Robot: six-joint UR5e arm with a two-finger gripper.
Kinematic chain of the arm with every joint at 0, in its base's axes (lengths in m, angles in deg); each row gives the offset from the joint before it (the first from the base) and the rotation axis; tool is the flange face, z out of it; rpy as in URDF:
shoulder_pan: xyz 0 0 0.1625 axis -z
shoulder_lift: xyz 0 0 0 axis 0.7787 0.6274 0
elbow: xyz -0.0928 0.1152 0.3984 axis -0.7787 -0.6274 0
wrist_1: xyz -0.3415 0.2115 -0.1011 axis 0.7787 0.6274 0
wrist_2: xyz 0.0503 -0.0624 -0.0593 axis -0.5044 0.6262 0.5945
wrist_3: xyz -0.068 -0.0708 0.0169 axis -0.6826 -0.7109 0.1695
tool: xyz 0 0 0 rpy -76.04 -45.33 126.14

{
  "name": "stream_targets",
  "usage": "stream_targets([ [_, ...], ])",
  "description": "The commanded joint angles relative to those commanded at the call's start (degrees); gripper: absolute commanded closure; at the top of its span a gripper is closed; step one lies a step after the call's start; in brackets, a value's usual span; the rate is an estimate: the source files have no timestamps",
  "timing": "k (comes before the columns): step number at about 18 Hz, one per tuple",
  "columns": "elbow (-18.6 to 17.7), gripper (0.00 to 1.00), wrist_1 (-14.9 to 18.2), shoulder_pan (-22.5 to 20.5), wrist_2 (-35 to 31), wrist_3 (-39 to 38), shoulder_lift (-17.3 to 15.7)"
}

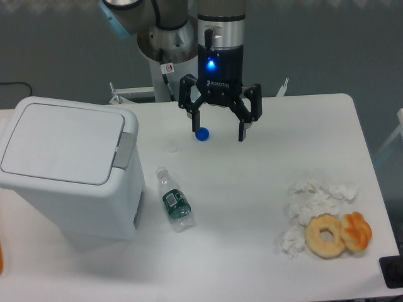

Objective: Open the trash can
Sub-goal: 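Move the open gripper toward the white trash can's lid edge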

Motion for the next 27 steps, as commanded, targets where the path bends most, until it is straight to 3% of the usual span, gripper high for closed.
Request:
stream_targets([
  [10, 1.9, 0.00, -0.2, 1.1, 0.4, -1.7, 1.6],
  [16, 4.3, 0.00, -0.2, 2.3, 6.5, -11.7, 3.2],
  [27, 4.7, 0.00, -0.4, 5.0, 10.0, -26.8, 4.5],
])
